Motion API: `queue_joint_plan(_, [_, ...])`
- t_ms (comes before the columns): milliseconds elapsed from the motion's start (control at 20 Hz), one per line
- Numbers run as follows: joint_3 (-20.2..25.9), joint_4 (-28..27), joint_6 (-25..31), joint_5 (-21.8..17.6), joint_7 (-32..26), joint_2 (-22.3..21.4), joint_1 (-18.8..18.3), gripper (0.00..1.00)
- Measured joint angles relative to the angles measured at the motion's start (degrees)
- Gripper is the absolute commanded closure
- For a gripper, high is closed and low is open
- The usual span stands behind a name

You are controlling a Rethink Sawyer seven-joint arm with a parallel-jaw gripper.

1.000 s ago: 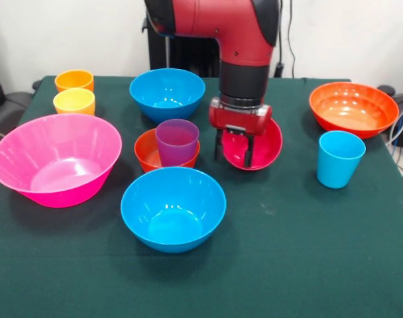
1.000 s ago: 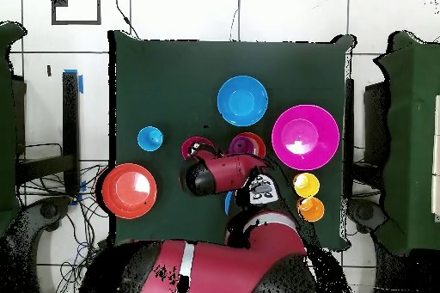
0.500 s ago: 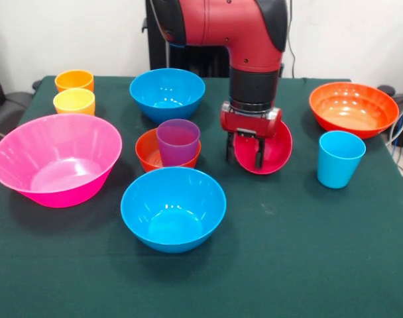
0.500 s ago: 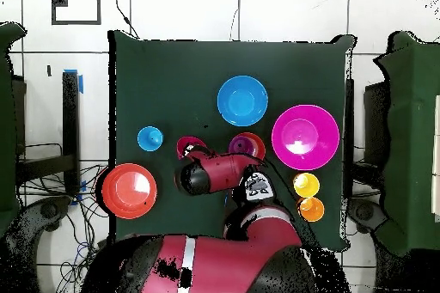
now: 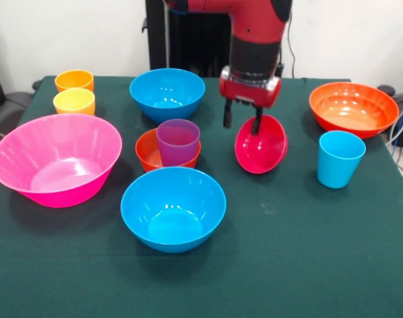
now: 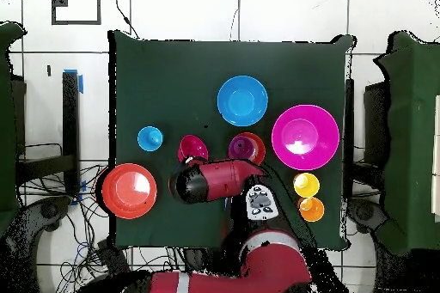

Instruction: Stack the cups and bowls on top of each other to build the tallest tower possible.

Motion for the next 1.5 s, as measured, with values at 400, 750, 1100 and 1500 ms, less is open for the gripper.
queue_joint_plan(400, [0.0,5.2,7.9,0.1,0.0,-7.4,-2.0,0.00])
queue_joint_plan(750, [-0.3,5.5,2.4,0.1,0.0,-2.3,-3.3,0.00])
queue_joint_plan(1100, [-0.3,4.9,-7.8,0.2,0.0,7.4,-3.0,0.00])
queue_joint_plan(1500, [-0.8,5.0,-9.5,0.2,0.0,8.3,-2.0,0.00])
